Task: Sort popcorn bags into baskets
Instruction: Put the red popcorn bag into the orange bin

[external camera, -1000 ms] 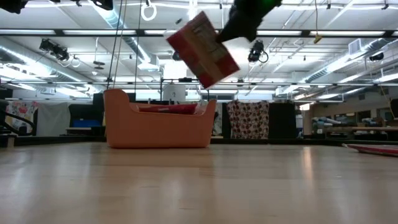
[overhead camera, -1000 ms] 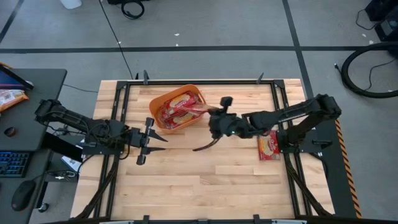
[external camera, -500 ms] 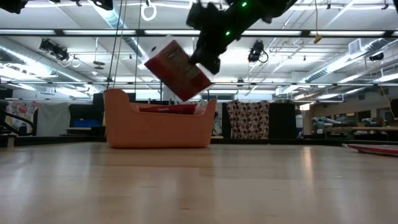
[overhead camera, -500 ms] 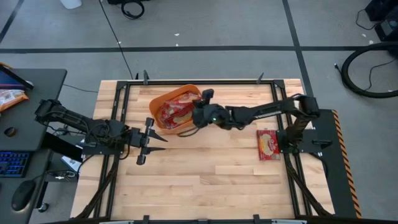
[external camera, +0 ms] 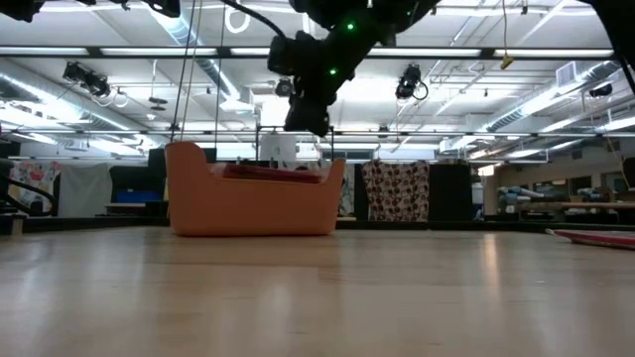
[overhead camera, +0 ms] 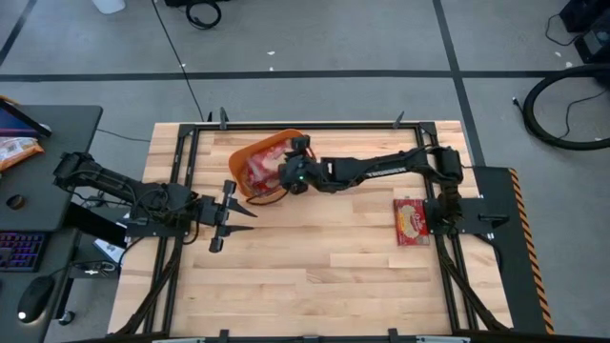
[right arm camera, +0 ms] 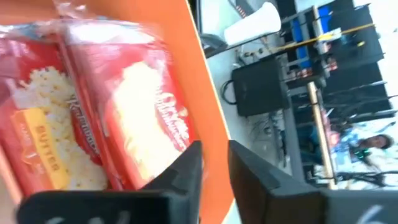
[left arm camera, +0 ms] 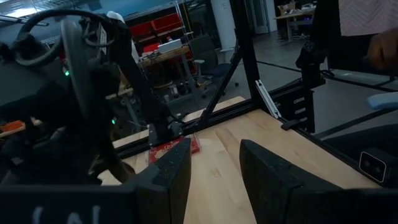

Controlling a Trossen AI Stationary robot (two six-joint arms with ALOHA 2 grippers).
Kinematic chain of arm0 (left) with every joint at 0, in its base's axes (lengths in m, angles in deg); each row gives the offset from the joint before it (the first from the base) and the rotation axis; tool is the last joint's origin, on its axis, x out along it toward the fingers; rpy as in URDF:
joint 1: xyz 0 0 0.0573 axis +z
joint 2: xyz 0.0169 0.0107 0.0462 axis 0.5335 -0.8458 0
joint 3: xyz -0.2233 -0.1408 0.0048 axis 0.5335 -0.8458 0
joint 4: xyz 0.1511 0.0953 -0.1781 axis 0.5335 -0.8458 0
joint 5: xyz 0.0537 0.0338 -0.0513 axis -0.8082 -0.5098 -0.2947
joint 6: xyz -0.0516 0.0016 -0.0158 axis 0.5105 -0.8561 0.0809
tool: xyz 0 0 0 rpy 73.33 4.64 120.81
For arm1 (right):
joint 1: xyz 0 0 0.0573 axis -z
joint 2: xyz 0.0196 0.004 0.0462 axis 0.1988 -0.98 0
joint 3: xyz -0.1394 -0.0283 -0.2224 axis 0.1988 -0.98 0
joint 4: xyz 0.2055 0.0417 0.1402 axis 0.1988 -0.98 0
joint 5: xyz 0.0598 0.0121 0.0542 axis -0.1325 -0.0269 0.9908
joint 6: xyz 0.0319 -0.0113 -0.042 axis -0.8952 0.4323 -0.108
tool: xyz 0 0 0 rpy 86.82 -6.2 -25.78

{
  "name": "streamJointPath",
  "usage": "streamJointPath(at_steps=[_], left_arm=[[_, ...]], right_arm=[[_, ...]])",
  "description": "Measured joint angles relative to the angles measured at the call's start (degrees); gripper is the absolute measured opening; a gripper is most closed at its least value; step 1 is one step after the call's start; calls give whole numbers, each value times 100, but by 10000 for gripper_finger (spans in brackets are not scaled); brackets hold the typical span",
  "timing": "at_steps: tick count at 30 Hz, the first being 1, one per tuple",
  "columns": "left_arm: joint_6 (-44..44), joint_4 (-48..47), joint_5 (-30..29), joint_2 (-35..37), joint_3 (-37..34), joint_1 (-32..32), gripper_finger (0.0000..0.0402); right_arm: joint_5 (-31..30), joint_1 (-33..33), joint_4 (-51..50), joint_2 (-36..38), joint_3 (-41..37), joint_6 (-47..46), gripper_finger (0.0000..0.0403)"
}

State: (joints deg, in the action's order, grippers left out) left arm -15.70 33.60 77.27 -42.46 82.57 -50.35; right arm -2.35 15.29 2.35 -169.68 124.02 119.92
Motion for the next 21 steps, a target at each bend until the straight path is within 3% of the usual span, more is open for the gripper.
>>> streamJointPath(at_steps=[6, 16, 21], left_arm=[[16, -40, 0, -1, 0, 0, 141], [59, -44, 0, 1, 0, 0, 141], [165, -44, 0, 0, 0, 0, 141]], right_arm=[[-4, -274, -1441, 431, 45, -952, 132], [33, -778, -4285, 1031, -226, -3555, 135], [706, -1186, -5438, 1173, -586, -5082, 135]])
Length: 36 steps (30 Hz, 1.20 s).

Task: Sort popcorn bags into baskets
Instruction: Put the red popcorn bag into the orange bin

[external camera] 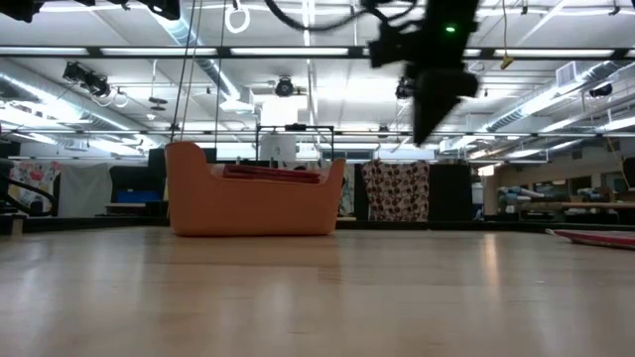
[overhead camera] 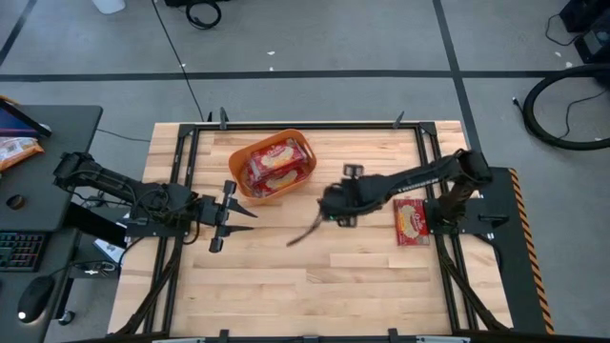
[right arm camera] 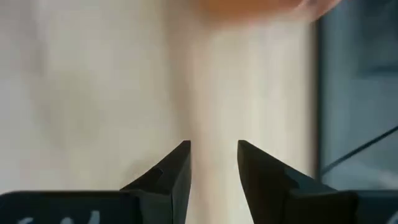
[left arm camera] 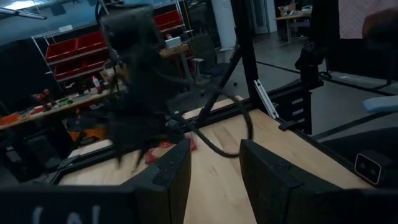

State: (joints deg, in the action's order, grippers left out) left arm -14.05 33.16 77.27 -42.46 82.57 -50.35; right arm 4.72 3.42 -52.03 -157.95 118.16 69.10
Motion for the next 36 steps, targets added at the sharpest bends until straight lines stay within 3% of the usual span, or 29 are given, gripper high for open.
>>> streamJointPath(at_steps=[6, 10, 18, 29, 36], left_arm=[[24, 35, 0, -1, 0, 0, 141], [88, 46, 0, 1, 0, 0, 141], [150, 48, 0, 1, 0, 0, 141], [148, 47, 0, 1, -2, 0, 141], [133, 101, 0, 1, -2, 0, 141]], right_arm=[[1393, -318, -1004, 11, -663, -2246, 135], [2256, -437, -1176, 33, -1318, -3126, 135], [3105, -557, -664, 539, -2622, -4426, 135], [3572, 8, -634, 1102, -3868, -4860, 135], [3379, 450, 156, 1080, -4043, -3522, 135]])
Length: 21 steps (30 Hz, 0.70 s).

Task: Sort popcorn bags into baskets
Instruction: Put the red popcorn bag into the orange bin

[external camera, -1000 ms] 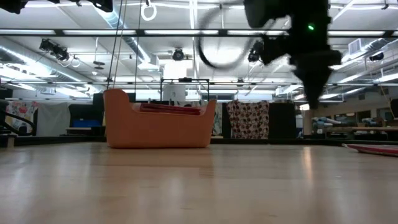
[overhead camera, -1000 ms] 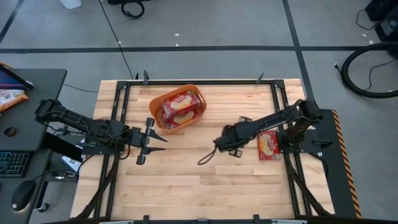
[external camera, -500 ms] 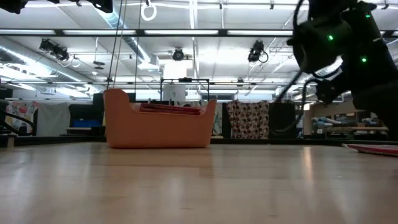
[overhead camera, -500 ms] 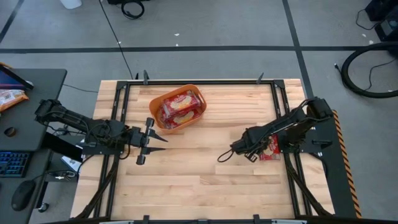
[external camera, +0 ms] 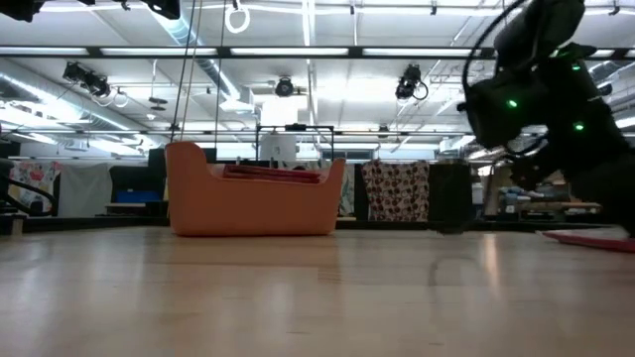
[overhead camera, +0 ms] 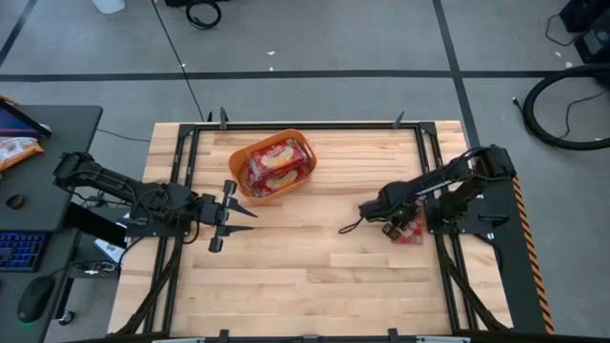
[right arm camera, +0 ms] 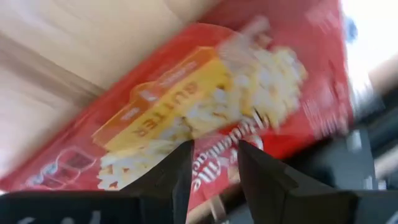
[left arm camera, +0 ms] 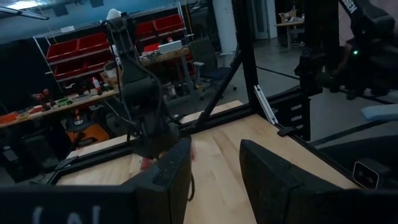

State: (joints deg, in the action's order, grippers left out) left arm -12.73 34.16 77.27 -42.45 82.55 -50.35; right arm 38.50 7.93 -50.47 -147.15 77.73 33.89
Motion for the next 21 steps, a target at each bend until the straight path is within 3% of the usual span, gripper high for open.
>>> streamJointPath(at_steps=[3, 8, 13, 21], left_arm=[[-2, -4, 0, 0, 0, -1, 141], [-38, -4, 0, -1, 0, 0, 141], [-58, -13, 0, -1, 0, -1, 141], [-74, -11, 0, -2, 0, 0, 141]], right_arm=[[-404, 68, 626, 13, 283, 790, 134], [-1590, -18, 1231, -11, 1052, 2076, 134], [-1798, -342, 2500, -13, 1577, 3898, 134], [-2574, -712, 3114, -15, 1928, 3766, 134]])
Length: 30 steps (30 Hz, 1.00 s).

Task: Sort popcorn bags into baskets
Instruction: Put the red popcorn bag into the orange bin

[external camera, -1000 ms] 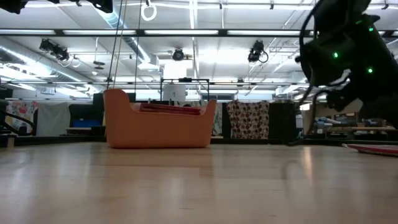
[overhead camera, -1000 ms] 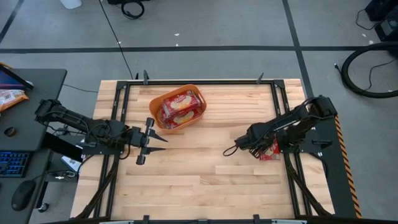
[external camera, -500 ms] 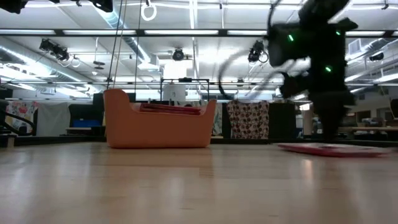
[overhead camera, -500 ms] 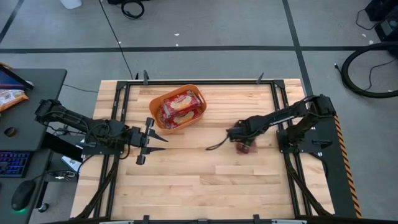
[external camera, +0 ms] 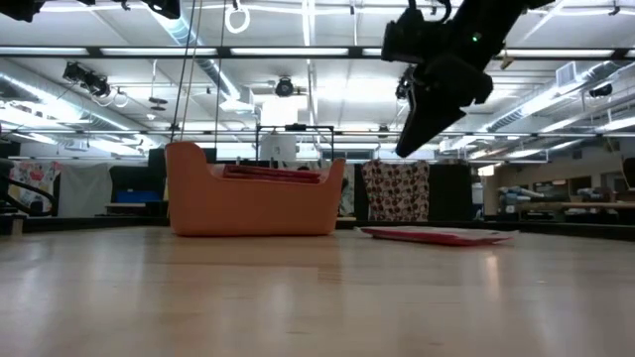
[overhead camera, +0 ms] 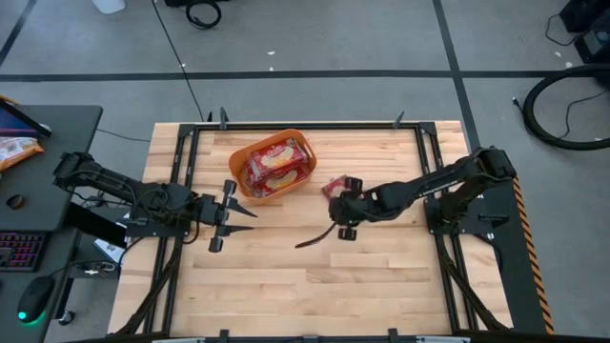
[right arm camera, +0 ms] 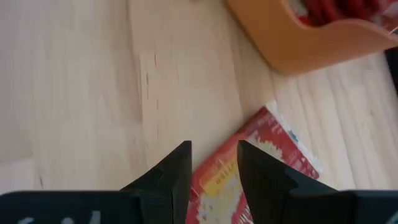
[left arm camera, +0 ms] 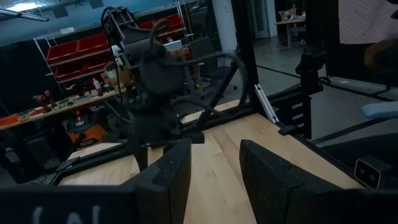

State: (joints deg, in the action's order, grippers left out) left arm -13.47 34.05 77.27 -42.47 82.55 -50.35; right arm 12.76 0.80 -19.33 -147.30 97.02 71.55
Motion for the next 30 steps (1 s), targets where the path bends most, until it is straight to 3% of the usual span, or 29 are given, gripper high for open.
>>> streamJointPath(at_steps=[13, 19, 30], left_arm=[[-11, 38, 0, 1, -4, 0, 141], [-11, 35, 0, 0, -4, -2, 141], [-11, 5, 0, 2, -4, -2, 141]], right_arm=[[-1319, -291, 457, -1308, 9, -1103, 135], [-1197, -89, 445, -1600, 9, -1495, 151], [-1132, 141, 369, -1596, -163, -1644, 227]])
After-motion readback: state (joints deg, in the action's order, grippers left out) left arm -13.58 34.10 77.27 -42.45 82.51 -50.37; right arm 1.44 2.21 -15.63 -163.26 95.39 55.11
